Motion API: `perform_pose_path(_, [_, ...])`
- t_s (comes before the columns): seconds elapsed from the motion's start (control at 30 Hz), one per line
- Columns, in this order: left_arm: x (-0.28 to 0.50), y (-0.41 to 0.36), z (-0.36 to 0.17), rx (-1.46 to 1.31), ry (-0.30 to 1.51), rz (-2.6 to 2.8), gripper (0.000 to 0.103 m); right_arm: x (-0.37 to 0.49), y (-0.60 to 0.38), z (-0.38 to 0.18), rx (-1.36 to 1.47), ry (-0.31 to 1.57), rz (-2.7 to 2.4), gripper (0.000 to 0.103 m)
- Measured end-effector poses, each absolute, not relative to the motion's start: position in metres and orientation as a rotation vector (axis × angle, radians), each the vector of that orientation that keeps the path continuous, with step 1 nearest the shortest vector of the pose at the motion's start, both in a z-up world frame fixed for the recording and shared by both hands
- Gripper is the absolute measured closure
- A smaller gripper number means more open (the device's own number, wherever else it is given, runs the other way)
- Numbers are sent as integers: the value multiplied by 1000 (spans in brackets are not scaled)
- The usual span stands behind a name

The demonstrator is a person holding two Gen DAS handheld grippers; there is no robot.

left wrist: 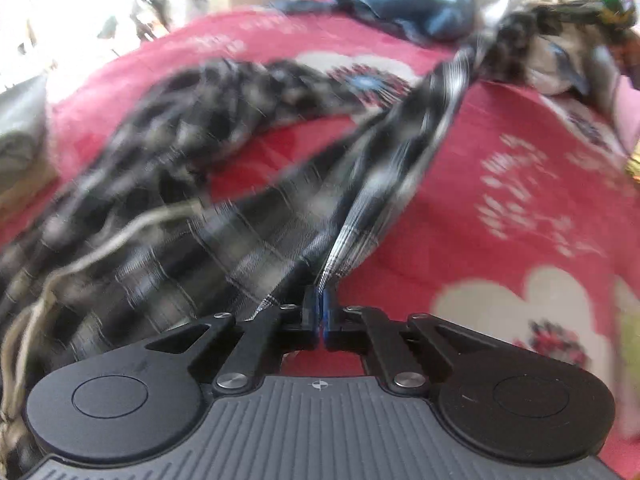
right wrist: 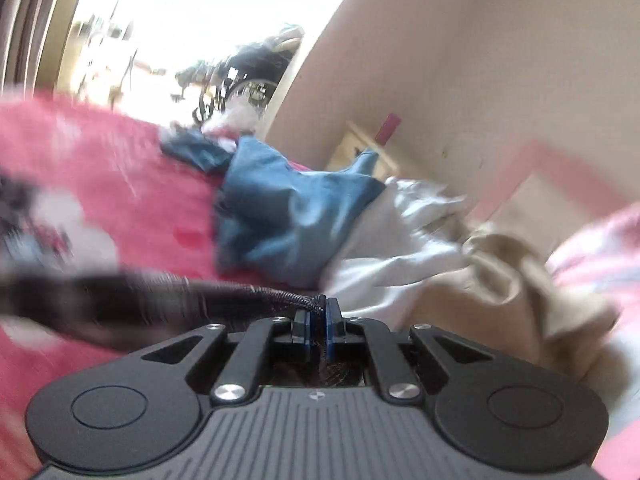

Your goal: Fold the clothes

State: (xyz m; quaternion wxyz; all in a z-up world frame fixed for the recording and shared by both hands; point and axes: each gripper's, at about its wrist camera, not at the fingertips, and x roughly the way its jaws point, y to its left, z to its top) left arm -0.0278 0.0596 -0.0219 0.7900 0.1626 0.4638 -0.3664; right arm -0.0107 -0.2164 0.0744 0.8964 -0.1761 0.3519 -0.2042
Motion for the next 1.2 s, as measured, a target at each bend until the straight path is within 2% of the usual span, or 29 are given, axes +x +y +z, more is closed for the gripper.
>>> perform_pose_path(0.07, [-33,62,-16,374,1063,-848,103,-10,-224,54,-436,805,-427,92])
perform_pose_path(0.1, [-36,62,-15,394,1095,-874,103,-9,-228,44,-472,843,-428,87])
perform_pose_path(0.23, [-55,62,-23,444,1183,-931,103,-3,-240,3,-416,1030,-468,84])
perform_pose_path(0.47, [-76,59,-39,423,1177,-866,103,-10,-271,50,6,1047,-510,80])
perform_pose_path(0.53, [-77,57,-37,424,1166,-856,98,-7,-274,68,184,1065,-438,75])
perform_pose_path(0.57, [-76,53,-32,435,1142,-864,92,1,-268,71,252,1092,-390,73])
perform_pose_path(0.63, [-75,47,-23,461,1087,-873,79,17,-257,77,387,1144,-291,52])
perform_pose_path(0.67, [-75,44,-20,473,1057,-867,70,26,-247,76,433,1164,-253,50])
perform_pose_path(0.8, [-79,37,-17,495,992,-802,58,63,-200,57,562,1214,-131,48])
perform_pose_path(1.03, [-86,44,-25,592,871,-672,48,112,-146,-6,409,1353,-233,48])
perform_pose_path(1.1, [-84,46,-34,598,878,-657,46,112,-150,-20,424,1355,-261,51])
perform_pose_path(1.17, [-81,47,-44,611,893,-641,49,104,-153,-19,408,1316,-248,64])
perform_pose_path(1.2, [-79,47,-48,621,902,-637,64,99,-154,-16,393,1296,-238,87])
